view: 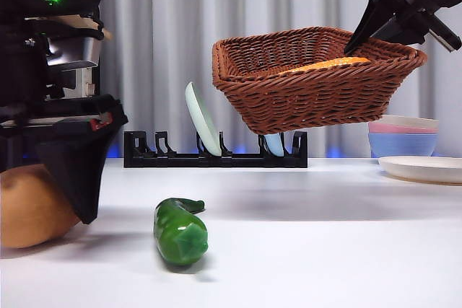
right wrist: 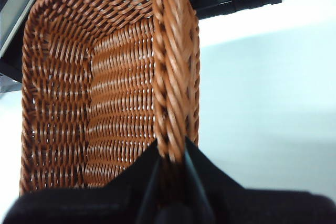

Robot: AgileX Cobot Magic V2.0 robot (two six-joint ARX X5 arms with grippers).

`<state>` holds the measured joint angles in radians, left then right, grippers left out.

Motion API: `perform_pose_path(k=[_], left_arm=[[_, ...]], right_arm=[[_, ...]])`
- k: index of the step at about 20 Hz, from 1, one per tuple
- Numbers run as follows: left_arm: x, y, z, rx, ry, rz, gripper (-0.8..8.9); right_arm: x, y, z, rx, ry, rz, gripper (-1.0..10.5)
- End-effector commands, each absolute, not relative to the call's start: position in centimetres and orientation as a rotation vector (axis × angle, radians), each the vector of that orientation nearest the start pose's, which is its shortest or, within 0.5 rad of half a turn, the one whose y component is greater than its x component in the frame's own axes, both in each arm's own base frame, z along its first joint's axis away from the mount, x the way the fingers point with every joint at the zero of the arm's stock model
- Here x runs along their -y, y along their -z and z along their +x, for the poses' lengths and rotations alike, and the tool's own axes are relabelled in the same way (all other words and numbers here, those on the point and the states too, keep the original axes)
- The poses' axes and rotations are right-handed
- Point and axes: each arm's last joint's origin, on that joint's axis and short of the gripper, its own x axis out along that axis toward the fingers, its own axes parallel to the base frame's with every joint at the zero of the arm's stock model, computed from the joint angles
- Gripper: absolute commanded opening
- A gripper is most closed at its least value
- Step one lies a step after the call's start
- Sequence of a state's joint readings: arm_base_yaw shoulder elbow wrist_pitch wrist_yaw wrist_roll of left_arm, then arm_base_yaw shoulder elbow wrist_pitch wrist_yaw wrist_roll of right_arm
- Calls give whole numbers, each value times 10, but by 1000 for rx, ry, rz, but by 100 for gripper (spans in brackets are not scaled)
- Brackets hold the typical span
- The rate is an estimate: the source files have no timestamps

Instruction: Pick up the basket,pick up the corn from the table,pick up the potato from the table,pick up the cucumber from the table,put all items into the basket

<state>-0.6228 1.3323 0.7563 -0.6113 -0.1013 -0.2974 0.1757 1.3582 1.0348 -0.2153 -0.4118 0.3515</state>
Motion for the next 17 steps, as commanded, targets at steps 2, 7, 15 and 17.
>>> perform_pose_path(k=[2,7,15,17], left_arm=[[132,-186,188,-1176,325,229,-8],[127,-252,170,-1105,411,290,-8],[136,-416,156,-380,667,8,-8],[153,-410,171,-368,678,5,-8]], right_arm=[[-64,-294,291,-620,-485,403,-16],[-65,-294,291,-621,-488,403,-16],[-86,-295,285,-638,-554,384,-16],[-94,-295,283,-645,-578,381,-16]])
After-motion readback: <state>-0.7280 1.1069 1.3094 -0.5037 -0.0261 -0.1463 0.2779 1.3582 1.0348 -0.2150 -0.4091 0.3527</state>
